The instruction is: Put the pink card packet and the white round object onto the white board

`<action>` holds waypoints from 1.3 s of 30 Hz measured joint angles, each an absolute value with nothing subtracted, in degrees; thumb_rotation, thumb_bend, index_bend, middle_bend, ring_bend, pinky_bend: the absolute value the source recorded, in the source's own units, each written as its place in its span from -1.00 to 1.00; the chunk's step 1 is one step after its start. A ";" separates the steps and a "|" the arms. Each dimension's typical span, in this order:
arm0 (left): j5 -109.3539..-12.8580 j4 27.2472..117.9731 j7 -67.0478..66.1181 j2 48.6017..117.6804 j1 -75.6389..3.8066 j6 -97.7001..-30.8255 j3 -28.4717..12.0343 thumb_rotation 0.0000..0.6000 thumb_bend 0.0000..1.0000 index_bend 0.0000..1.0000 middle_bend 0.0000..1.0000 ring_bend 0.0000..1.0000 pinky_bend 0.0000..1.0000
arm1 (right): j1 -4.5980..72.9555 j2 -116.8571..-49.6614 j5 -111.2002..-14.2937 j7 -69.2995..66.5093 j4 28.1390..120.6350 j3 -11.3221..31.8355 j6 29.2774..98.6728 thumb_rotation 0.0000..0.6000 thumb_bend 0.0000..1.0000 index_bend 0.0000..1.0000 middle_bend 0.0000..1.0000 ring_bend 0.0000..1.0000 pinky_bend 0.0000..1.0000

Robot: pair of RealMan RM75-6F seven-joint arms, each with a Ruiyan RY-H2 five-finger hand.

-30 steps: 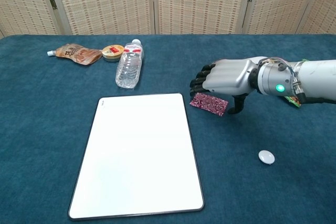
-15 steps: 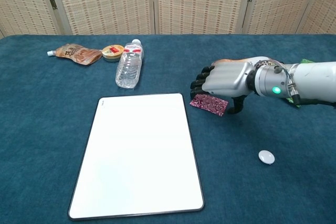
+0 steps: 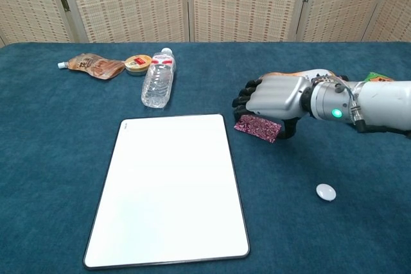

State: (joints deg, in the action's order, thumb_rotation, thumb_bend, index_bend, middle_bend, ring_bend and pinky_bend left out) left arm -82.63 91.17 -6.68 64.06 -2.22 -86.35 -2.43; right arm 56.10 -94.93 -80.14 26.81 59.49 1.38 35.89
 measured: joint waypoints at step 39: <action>-83.04 92.38 -6.78 63.13 -1.54 -86.89 -2.05 1.00 -0.30 -0.62 -0.70 -0.70 -1.00 | 59.97 -97.24 -82.95 31.93 72.79 4.49 39.23 1.00 -0.40 -0.61 -0.77 -1.00 -1.00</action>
